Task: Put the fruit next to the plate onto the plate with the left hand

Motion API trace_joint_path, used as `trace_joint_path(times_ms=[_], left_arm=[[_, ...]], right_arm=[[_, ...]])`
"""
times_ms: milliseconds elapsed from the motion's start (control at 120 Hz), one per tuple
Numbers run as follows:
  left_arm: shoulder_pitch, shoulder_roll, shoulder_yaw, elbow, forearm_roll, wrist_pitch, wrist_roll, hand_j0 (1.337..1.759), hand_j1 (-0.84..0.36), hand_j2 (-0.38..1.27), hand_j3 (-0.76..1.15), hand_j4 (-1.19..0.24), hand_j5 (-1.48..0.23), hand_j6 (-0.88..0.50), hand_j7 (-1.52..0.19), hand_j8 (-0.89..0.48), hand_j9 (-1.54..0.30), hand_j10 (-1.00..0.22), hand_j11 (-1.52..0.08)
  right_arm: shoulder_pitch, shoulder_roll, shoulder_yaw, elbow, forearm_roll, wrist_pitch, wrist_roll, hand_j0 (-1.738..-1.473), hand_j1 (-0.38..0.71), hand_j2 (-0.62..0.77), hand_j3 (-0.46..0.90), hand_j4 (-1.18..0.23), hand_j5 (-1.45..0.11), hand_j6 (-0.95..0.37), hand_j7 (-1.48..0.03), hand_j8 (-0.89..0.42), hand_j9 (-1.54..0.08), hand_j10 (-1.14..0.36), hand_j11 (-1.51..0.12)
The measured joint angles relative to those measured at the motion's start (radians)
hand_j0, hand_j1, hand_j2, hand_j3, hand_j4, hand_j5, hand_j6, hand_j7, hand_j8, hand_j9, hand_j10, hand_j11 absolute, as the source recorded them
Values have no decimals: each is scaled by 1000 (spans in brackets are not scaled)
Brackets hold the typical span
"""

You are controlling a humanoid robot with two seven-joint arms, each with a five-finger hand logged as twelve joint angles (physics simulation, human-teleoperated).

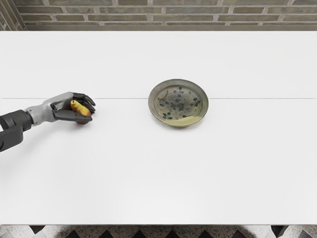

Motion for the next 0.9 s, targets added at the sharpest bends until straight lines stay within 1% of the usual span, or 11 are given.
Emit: trace_joint_path(times_ms=[42, 92, 125, 133, 167, 292, 450, 508, 550, 642, 900], left_arm=[[1, -1, 0, 0, 2, 0, 0, 1655, -462, 150, 0, -665, -838, -665, -840, -451, -866, -406, -761], [1, 0, -1, -1, 3, -1, -1, 1652, -457, 142, 0, -699, -869, -697, -874, -439, -912, -426, -696], [1, 0, -1, -1, 4, -1, -1, 1651, -460, 151, 0, -718, -895, -715, -903, -432, -937, -398, -762], [1, -1, -3, -1, 2, -2, -1, 1650, -443, 153, 0, -724, -902, -719, -914, -430, -944, -394, -834], [2, 0, -1, -2, 3, -4, -1, 1649, -479, 171, 0, -738, -939, -732, -951, -418, -980, -374, -834], [1, -1, 7, -6, -4, -8, -1, 1642, -468, 255, 0, -794, -1032, -746, -1034, -403, -1069, -196, -1207], [0, 0, 15, -11, -5, -7, -1, 1644, -463, 239, 0, -835, -1081, -730, -1076, -374, -1111, -138, -1307], [-2, 0, 18, -17, -2, -3, 0, 1645, -456, 231, 0, -840, -1097, -724, -1087, -366, -1116, -73, -1464], [-6, 2, 23, -27, 4, -2, 0, 1645, -456, 226, 0, -838, -1117, -728, -1106, -366, -1123, -162, -1414], [-14, 6, 30, -51, 14, 3, 0, 1643, -459, 207, 0, -842, -1136, -748, -1129, -384, -1117, -250, -1344], [-128, 3, 26, -67, -47, 7, 1, 1639, -458, 198, 0, -869, -1125, -767, -1142, -393, -1135, -323, -1259]], right_arm=[[0, 0, 0, 0, 0, 0, 0, -1658, -314, -6, 0, -30, -38, -30, -38, -30, -38, -30, -38], [0, 0, 0, 0, 0, 0, 0, -1658, -314, -6, 0, -30, -38, -30, -38, -30, -38, -30, -38], [0, 0, 0, 0, 0, 0, 0, -1658, -314, -6, 0, -30, -38, -30, -38, -30, -38, -30, -38], [0, 0, 0, 0, 0, 0, 0, -1658, -314, -6, 0, -30, -38, -30, -38, -30, -38, -30, -38], [0, 0, 0, 0, 0, 0, 0, -1658, -314, -6, 0, -30, -38, -30, -38, -30, -38, -30, -38], [0, 0, 0, 0, 0, 0, 0, -1658, -314, -6, 0, -30, -38, -30, -38, -30, -38, -30, -38], [0, 0, 0, 0, 0, 0, 0, -1658, -314, -6, 0, -30, -38, -30, -38, -30, -38, -30, -38], [0, 0, 0, 0, 0, 0, 0, -1658, -314, -6, 0, -30, -38, -30, -38, -30, -38, -30, -38], [0, 0, 0, 0, 0, 0, 0, -1658, -314, -6, 0, -30, -38, -30, -38, -30, -38, -30, -38], [0, 0, 0, 0, 0, 0, 0, -1658, -314, -6, 0, -30, -38, -30, -38, -30, -38, -29, -38], [0, 0, 0, 0, 0, 0, 0, -1658, -314, -6, 0, -30, -38, -30, -38, -30, -38, -29, -38]])
